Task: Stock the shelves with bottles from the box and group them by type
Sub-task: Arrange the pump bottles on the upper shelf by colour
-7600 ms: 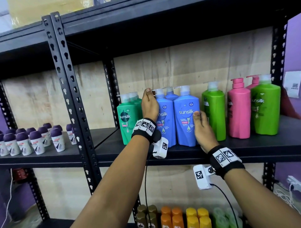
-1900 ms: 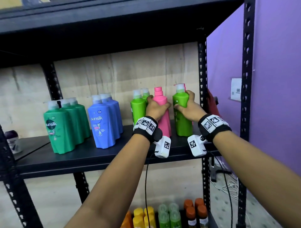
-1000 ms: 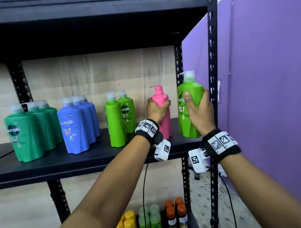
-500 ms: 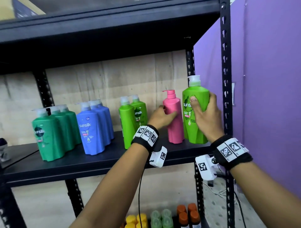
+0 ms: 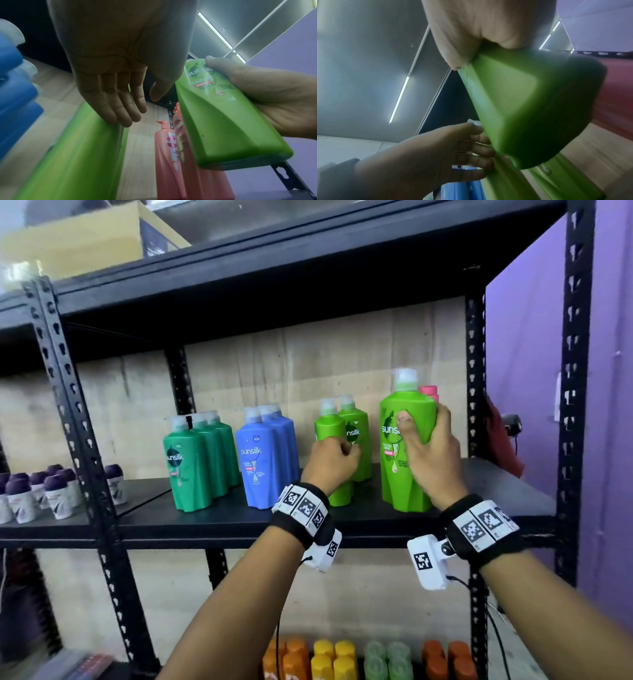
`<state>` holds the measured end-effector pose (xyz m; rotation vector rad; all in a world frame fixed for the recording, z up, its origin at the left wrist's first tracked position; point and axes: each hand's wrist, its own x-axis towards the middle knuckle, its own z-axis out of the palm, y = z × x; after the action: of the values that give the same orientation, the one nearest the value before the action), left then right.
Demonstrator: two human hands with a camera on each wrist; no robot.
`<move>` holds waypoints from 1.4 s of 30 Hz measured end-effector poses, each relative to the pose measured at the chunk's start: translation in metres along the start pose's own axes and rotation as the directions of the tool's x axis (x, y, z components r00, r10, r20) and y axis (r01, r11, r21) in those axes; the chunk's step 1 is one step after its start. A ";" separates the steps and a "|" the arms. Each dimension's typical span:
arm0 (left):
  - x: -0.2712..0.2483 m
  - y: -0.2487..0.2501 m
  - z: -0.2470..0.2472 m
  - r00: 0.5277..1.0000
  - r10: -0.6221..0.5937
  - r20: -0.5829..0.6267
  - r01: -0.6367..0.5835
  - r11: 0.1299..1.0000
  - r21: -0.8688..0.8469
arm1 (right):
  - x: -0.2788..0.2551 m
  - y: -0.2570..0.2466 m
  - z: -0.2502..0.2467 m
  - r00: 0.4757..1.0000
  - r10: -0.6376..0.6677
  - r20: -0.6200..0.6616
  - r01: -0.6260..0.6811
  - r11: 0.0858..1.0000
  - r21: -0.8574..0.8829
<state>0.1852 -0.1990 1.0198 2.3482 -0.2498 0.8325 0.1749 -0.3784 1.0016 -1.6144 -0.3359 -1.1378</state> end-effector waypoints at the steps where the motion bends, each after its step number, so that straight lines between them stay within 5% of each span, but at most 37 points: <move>1: -0.001 -0.006 -0.002 0.999 -0.005 -0.047 0.005 1.000 0.011 | -0.004 0.001 0.005 1.000 -0.001 0.007 0.001 1.000 0.015; 6: -0.002 -0.035 0.003 0.960 0.041 -0.277 -0.062 0.996 -0.068 | -0.018 0.004 0.026 0.997 0.036 0.071 -0.041 0.996 0.079; 17: 0.003 -0.095 0.033 0.987 -0.078 0.143 0.137 0.873 -0.469 | -0.023 0.021 0.054 0.996 0.052 0.077 -0.058 0.995 0.079; 23: 0.001 -0.104 0.038 0.995 -0.048 0.088 0.090 0.822 -0.563 | -0.022 0.030 0.069 0.997 0.069 0.044 -0.071 0.996 0.052; 30: -0.001 -0.098 0.030 0.977 -0.160 0.141 0.213 0.777 -0.592 | -0.022 0.042 0.078 0.995 0.076 0.070 -0.078 0.996 0.031; 33: -0.002 -0.096 0.028 0.982 -0.176 0.063 0.180 0.794 -0.580 | -0.021 0.047 0.080 0.987 0.124 0.104 -0.132 0.988 0.076; 36: -0.001 -0.098 0.025 0.966 -0.255 -0.041 0.162 0.723 -0.672 | -0.021 0.049 0.081 0.978 0.159 0.134 -0.170 0.983 0.074; 42: 0.000 -0.101 0.023 0.947 -0.319 0.028 0.242 0.656 -0.715 | -0.016 0.050 0.083 0.972 0.179 0.154 -0.190 0.980 0.061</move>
<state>0.2344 -0.1342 0.9557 1.5420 -0.1224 0.5531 0.2435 -0.3204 0.9616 -1.6310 -0.3133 -0.8569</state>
